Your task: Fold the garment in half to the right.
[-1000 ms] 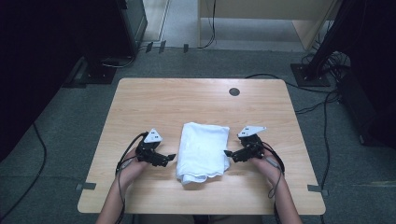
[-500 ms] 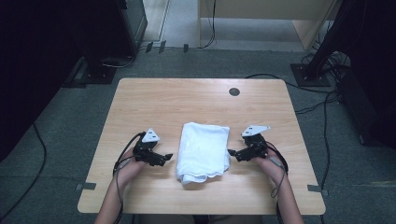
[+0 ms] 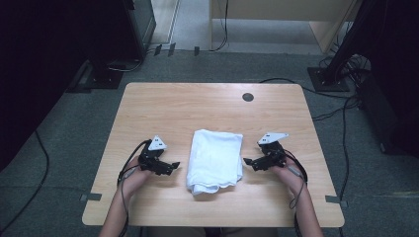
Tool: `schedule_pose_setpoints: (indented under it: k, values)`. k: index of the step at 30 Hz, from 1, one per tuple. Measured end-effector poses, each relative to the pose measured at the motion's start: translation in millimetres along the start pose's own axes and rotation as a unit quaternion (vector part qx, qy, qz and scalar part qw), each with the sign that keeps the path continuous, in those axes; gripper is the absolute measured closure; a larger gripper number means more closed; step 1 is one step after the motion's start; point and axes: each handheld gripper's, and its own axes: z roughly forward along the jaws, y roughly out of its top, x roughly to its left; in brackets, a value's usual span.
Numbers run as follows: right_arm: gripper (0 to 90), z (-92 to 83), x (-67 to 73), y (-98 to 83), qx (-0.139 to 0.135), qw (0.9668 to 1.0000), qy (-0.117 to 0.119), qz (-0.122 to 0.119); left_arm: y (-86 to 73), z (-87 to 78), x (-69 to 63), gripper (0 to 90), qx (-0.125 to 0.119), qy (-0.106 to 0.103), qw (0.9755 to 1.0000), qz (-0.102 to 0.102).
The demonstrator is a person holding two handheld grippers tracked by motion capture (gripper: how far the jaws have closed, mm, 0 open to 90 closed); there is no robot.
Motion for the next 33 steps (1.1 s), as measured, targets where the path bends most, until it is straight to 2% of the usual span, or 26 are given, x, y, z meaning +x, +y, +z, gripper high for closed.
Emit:
schedule_pose_setpoints:
  k: [7, 13, 19, 25, 33]
  values:
    - [6.5, 0.9, -3.1, -3.6, 0.007, 1.0, -0.007, -0.002, -2.5, 0.1, 2.6, 6.6, 0.001, 0.005, 1.0, -0.003]
    - [6.6, 0.3, -6.1, -6.7, 0.012, 0.9998, -0.015, -0.009, -5.6, 2.5, 4.1, 6.6, 0.009, 0.014, 0.9999, 0.004]
    - [6.6, 2.2, -10.0, -12.1, 0.016, 0.9995, -0.024, -0.01, -7.7, 2.3, 6.7, 6.6, 0.001, 0.018, 0.9998, 0.002]
    - [6.6, 1.7, -11.0, -15.5, 0.006, 0.9995, -0.026, -0.018, -9.9, 2.1, 8.4, 6.5, -0.007, 0.017, 0.9998, 0.003]
    - [6.4, 0.3, -14.2, -18.3, -0.001, 0.9995, -0.028, -0.014, -12.6, 1.6, 12.2, 6.5, -0.017, 0.02, 0.9997, 0.001]
